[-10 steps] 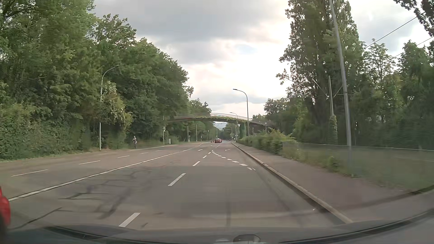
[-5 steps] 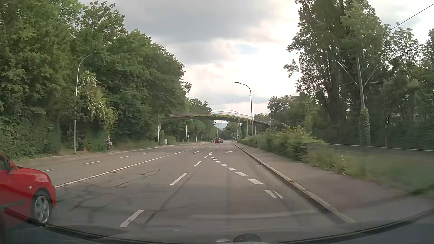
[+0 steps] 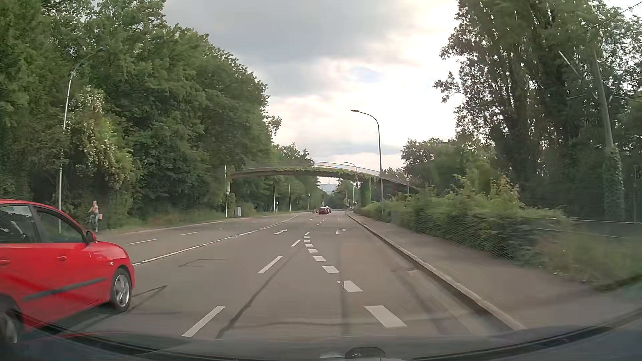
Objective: Follow the waypoints while adhering to traffic rules and regulations
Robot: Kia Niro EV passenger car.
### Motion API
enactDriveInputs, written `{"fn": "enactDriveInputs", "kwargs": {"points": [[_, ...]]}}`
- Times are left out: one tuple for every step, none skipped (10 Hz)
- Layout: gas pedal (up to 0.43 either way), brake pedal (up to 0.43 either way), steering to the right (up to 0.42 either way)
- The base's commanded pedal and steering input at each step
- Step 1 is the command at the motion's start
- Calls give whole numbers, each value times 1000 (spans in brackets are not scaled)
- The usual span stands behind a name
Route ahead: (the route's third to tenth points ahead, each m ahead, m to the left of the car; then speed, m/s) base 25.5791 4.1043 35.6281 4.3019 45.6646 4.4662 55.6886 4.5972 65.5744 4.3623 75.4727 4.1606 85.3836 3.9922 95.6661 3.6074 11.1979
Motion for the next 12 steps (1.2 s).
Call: {"fn": "enactDriveInputs", "kwargs": {"points": [[39,0,-5],[47,0,-6],[47,0,-8],[67,0,-10],[98,0,-11],[98,0,-12],[98,0,-12],[110,0,-12],[110,0,-13],[110,0,-13],[118,0,-13],[118,0,-13]]}}
